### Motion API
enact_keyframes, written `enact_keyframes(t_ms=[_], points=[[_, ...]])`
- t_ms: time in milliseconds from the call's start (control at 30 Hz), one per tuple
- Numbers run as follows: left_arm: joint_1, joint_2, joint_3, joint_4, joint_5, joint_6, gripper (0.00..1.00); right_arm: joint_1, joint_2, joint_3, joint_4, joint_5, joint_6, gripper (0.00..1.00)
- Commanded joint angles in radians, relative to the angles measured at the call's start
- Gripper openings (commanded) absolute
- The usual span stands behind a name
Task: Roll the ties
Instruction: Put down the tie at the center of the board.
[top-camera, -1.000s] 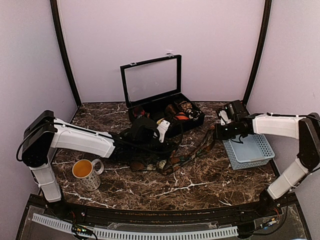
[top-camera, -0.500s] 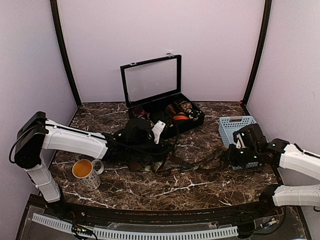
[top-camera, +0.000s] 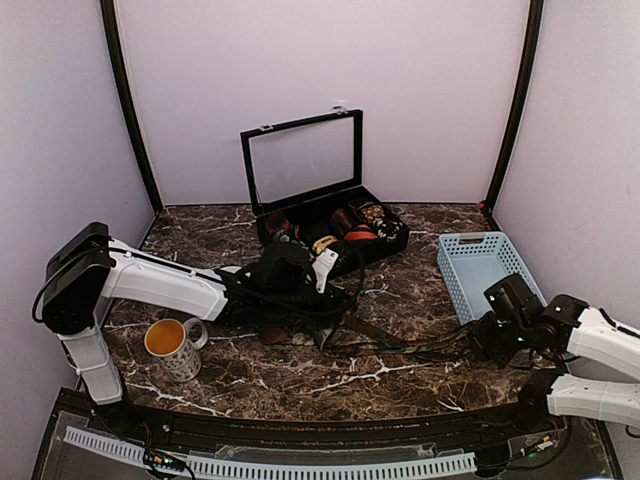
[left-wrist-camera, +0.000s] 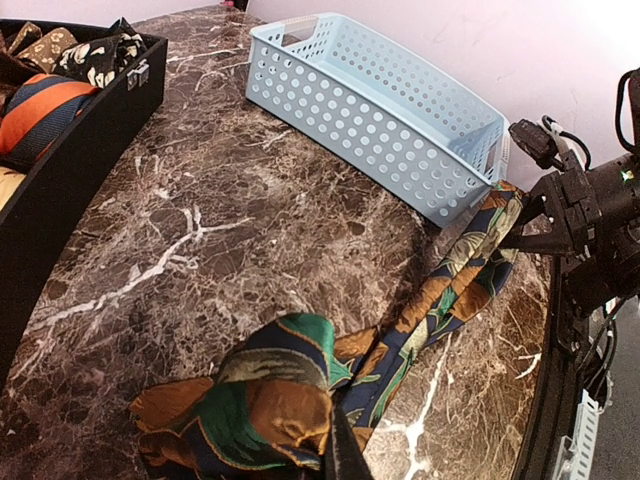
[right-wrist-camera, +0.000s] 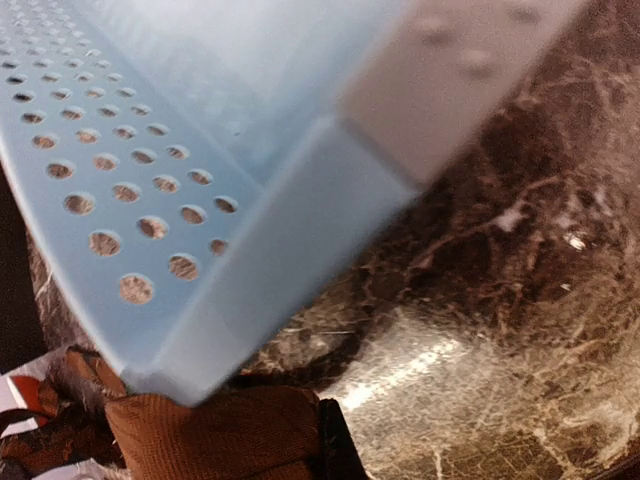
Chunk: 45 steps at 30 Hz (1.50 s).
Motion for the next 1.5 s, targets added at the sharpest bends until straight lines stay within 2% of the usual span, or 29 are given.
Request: enact_keyframes(t_ms=[0,67,133,333,567,633,767,967,1100,1267,1367,1467], points=[[-0.004,0.003,0.037,0.042,0.019,-0.016,0.0,-0.011,0.007,0.062,-0.109,0.104,0.126,0.0],[-0.004,0.012,0.04,0.049,0.023,-0.02,0.0,-0.04,0.002,0.077,-0.12,0.163,0.142,0.0],[-0.004,0.022,0.047,0.051,0.029,-0.021,0.0,-0.094,0.01,0.089,-0.076,0.195,0.088,0.0],[-0.004,0.027,0.063,0.046,0.029,-0.019,0.0,-0.32,0.209,0.146,0.09,0.158,-0.187,0.0],[0.009,0.031,0.065,0.057,0.025,-0.028,0.0,-0.444,0.43,0.263,0.351,0.172,-0.453,0.0],[0.026,0.034,0.059,0.064,0.033,-0.038,0.0,-0.481,0.497,0.316,0.423,0.129,-0.523,0.0],[0.038,0.009,0.069,0.032,0.037,-0.01,0.0,-0.494,0.575,0.459,0.422,0.038,-0.621,0.0],[0.038,-0.127,0.026,-0.046,-0.011,0.062,0.0,-0.488,0.442,0.369,0.497,-0.225,-0.668,0.0],[0.048,-0.278,-0.015,-0.137,-0.123,0.123,0.0,-0.396,0.369,0.25,0.565,-0.372,-0.657,0.0],[0.102,-0.446,0.022,-0.256,-0.165,0.169,0.0,-0.151,0.37,0.121,0.724,-0.468,-0.592,0.0],[0.122,-0.481,0.081,-0.304,-0.148,0.193,0.0,0.0,0.393,0.085,0.826,-0.47,-0.579,0.0],[0.125,-0.462,0.164,-0.352,-0.104,0.217,0.0,0.193,0.442,0.099,0.914,-0.408,-0.592,0.0]])
